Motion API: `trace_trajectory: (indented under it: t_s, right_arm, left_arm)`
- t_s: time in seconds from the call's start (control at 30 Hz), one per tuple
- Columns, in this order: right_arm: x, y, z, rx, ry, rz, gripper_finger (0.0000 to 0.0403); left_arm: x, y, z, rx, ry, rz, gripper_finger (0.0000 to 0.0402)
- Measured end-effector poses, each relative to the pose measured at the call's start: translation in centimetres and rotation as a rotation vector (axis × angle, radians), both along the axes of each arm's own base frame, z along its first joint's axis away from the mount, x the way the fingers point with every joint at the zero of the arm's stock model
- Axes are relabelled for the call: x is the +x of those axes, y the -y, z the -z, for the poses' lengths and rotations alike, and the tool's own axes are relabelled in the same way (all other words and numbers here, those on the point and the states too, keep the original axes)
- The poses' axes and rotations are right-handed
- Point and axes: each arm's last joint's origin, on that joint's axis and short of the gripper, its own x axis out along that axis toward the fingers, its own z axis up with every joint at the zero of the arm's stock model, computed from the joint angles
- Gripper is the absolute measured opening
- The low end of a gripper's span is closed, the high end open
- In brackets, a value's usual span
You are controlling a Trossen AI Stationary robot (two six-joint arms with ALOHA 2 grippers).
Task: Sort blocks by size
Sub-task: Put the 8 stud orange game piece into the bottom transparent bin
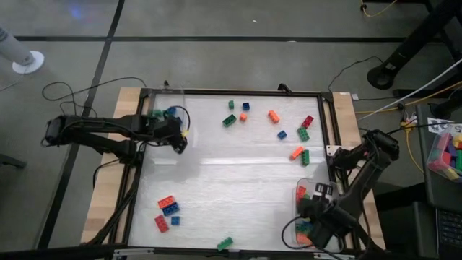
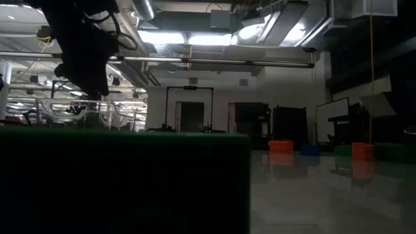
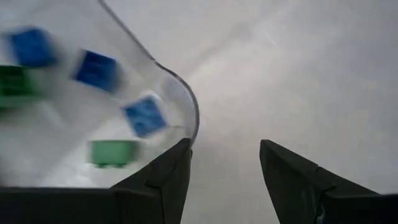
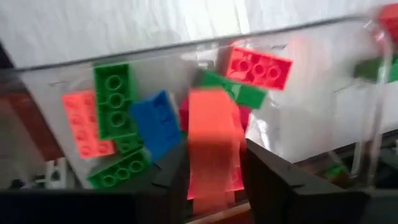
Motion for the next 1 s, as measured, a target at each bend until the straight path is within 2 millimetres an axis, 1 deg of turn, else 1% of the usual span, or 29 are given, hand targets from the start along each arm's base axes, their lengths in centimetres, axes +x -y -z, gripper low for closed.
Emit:
trace_trajectory:
  t_s: [0.17, 0.27, 0.37, 0.47, 0.6, 0.7, 0.8, 0.9, 1.0]
  right_arm:
    - [-0.4, -0.5, 0.0, 0.012, 0.012, 0.063, 0.0168]
    - [-0.3, -0.5, 0.0, 0.021, 0.021, 0.075, 0.0181]
    - [-0.3, -0.5, 0.0, 0.023, 0.021, 0.075, 0.0187]
    - [-0.3, -0.5, 0.0, 0.022, 0.021, 0.074, 0.0188]
    - [-0.3, -0.5, 0.0, 0.025, 0.022, 0.074, 0.0188]
    - [-0.3, -0.5, 0.0, 0.025, 0.022, 0.074, 0.0188]
    - [-0.3, -0.5, 0.0, 0.026, 0.022, 0.074, 0.0188]
    - [-0.2, -0.5, 0.0, 0.025, 0.024, 0.074, 0.0188]
    - [-0.2, -0.5, 0.0, 0.02, 0.034, 0.073, 0.0189]
  left_arm:
    - [0.2, 2.6, 0.1, -0.154, 0.01, 0.16, 0.018]
    - [0.0, 4.1, 0.3, -0.178, -0.01, 0.236, 0.018]
    - [0.0, 5.1, 0.2, -0.156, 0.002, 0.279, 0.018]
    - [-0.1, 5.2, 0.1, -0.103, 0.009, 0.257, 0.018]
    - [0.0, 4.6, 0.0, 0.026, 0.01, 0.213, 0.018]
    - [0.0, 4.2, 0.0, 0.067, 0.003, 0.206, 0.018]
    - [0.6, 4.1, -0.2, 0.106, 0.048, 0.242, 0.018]
    - [1.5, 4.3, -0.8, 0.16, 0.133, 0.324, 0.018]
    - [1.8, 4.5, -1.0, 0.217, 0.135, 0.42, 0.018]
